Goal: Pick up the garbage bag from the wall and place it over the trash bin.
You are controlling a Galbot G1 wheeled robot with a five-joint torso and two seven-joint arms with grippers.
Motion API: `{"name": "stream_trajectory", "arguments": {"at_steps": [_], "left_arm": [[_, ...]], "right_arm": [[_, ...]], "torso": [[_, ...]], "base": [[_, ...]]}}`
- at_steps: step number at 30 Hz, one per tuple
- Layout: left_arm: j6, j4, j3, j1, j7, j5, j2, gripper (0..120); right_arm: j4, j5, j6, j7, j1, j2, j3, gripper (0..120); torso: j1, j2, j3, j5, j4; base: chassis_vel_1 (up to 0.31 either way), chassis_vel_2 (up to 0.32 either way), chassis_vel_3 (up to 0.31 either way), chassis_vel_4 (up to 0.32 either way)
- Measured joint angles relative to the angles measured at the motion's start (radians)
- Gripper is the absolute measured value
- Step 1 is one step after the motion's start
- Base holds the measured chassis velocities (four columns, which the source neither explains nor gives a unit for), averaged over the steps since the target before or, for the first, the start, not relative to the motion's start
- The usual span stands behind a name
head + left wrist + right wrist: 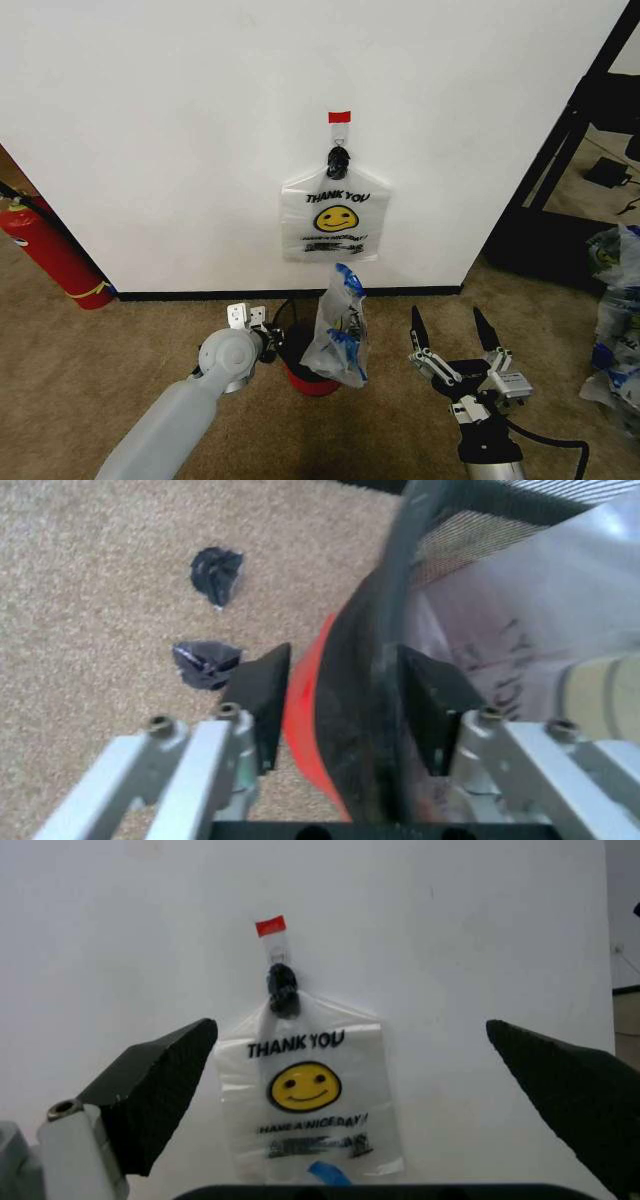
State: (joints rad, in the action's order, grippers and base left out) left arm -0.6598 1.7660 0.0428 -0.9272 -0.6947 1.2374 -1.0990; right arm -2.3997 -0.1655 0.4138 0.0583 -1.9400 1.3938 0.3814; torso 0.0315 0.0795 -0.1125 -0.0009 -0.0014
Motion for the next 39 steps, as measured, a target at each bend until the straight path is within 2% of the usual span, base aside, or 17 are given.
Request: {"name": "stream_trajectory", "arguments": {"at_steps": [4,5,6,11,15,19,23,26,29,33,39], "left_arm": [[0.006,0.047,0.014,-0.013,0.016,-0.004,0.012,64],[0.006,0.047,0.014,-0.013,0.016,-0.004,0.012,64],[0.006,0.059,0.02,-0.015,0.025,-0.009,0.021,71],[0.003,0.125,0.041,-0.03,0.046,-0.033,0.07,91],[0.005,0.171,0.051,-0.047,0.067,-0.096,0.091,99],[0.022,0.248,0.071,-0.057,0.092,-0.138,0.143,100],[0.105,0.332,0.076,-0.057,0.15,-0.193,0.214,100],[0.117,0.367,0.072,-0.041,0.164,-0.175,0.232,100],[0.107,0.416,0.025,0.021,0.175,-0.088,0.254,100],[0.071,0.415,-0.052,0.134,0.151,0.033,0.257,100],[0.014,0.33,-0.19,0.315,0.078,0.156,0.243,100]], "right_arm": [[0.0,0.001,0.0,-0.001,0.0,0.0,-0.003,100],[0.0,0.001,0.0,-0.001,0.0,0.0,-0.003,100],[0.0,0.001,0.0,0.0,0.001,0.0,-0.005,100],[0.0,-0.003,-0.001,0.003,0.007,-0.004,-0.008,100],[0.002,-0.008,-0.007,0.011,0.014,-0.008,0.0,100],[0.023,-0.016,-0.032,0.039,0.038,-0.017,0.025,100],[0.061,-0.038,-0.066,0.078,0.073,-0.023,0.047,100],[0.081,-0.044,-0.085,0.1,0.083,-0.027,0.056,100],[0.104,-0.049,-0.117,0.133,0.096,-0.038,0.066,100],[0.118,-0.048,-0.147,0.159,0.105,-0.049,0.072,100],[0.131,-0.039,-0.156,0.165,0.103,-0.055,0.081,100]], "torso": [[0.0,0.0,0.0,-0.0001,0.0],[0.0,0.0,0.0,-0.0001,0.0],[0.0,0.0,0.0,-0.0001,0.0],[0.0,0.0,0.0,-0.0001,0.0],[0.0,0.0,0.0,-0.0001,0.0],[0.0,0.0,0.0,0.0,-0.0001],[0.0,0.0,0.0,0.0,0.0003],[0.0,0.0,0.0,-0.0001,0.0002],[0.0,0.0,0.0,0.0,0.0],[0.0,0.0,0.0,-0.0001,-0.0001],[0.0,0.0,0.0,0.0003,-0.0003]], "base": [[0.0,0.0,0.0,0.0],[0.0,0.0,0.0,0.0],[0.0,0.0,0.0,0.0],[0.0,0.0,0.0,0.0],[0.0,0.0,0.0,0.0],[0.0,0.0,0.0,0.0],[0.0,0.0,0.0,0.0],[0.0,0.0,0.0,0.0],[0.0,0.0,0.0,0.0],[0.0,0.0,0.0,0.0],[0.0,0.0,0.0,0.0]]}}
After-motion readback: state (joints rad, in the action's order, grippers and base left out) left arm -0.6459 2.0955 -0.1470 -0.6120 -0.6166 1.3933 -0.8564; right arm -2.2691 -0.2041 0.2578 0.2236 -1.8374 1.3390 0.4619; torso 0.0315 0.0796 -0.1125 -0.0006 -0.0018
